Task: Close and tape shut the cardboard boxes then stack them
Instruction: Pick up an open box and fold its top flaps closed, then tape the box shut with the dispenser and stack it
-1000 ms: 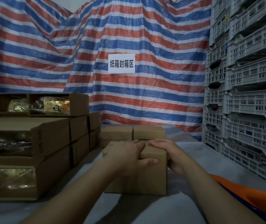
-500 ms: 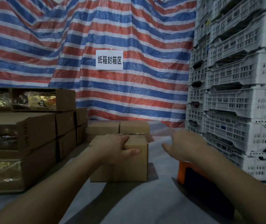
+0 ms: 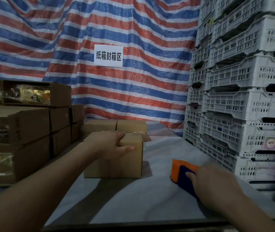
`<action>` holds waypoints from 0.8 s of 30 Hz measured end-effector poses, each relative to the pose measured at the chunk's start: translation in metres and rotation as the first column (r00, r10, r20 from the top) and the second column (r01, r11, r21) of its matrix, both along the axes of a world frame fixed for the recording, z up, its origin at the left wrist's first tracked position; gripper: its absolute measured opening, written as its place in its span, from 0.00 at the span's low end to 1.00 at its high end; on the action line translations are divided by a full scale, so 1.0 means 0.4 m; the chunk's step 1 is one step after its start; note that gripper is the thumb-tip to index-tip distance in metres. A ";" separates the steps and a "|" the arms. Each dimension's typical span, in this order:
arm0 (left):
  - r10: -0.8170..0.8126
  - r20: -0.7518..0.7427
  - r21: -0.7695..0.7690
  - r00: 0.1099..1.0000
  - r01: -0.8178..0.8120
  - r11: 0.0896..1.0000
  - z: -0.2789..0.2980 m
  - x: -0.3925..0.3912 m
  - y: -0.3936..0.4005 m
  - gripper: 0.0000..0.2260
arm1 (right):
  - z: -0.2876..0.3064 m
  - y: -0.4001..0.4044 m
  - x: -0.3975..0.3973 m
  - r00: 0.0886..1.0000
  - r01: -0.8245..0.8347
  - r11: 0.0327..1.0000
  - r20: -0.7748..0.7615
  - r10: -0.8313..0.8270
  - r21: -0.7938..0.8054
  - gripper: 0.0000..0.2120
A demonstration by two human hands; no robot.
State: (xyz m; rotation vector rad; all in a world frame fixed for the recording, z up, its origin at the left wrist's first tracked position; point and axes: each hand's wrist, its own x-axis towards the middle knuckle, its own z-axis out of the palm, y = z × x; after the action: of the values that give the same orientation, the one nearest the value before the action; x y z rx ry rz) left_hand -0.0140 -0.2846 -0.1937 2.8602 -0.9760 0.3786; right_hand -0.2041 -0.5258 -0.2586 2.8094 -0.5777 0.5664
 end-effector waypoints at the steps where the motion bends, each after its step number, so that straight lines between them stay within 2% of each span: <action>1: 0.003 0.001 0.002 1.000 -0.003 1.000 0.001 -0.002 0.000 0.37 | -0.010 0.006 0.007 1.000 0.006 1.000 0.019 -0.006 -0.021 0.23; 7: 0.018 0.004 0.022 1.000 -0.018 1.000 0.004 -0.012 0.001 0.37 | -0.041 0.009 0.052 0.972 0.049 0.995 0.226 -0.068 0.086 0.24; 11: 0.018 0.016 0.025 1.000 -0.019 1.000 0.002 -0.012 0.001 0.38 | -0.048 -0.001 0.066 0.968 0.008 0.997 0.251 -0.027 0.077 0.25; 21: 0.010 -0.002 -0.006 1.000 -0.010 1.000 -0.002 -0.014 0.003 0.38 | -0.056 -0.045 0.104 0.972 0.055 0.993 0.232 -0.029 -0.103 0.27; 24: 0.015 0.000 -0.033 1.000 -0.015 0.999 -0.005 -0.005 0.006 0.36 | -0.020 -0.080 0.139 0.956 0.048 0.998 0.292 -0.031 -0.049 0.29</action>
State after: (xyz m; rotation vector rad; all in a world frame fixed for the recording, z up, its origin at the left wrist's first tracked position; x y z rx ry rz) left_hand -0.0159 -0.2824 -0.1959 2.8394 -0.9402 0.3929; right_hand -0.1487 -0.5577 -0.2667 2.6727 -0.6583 0.9831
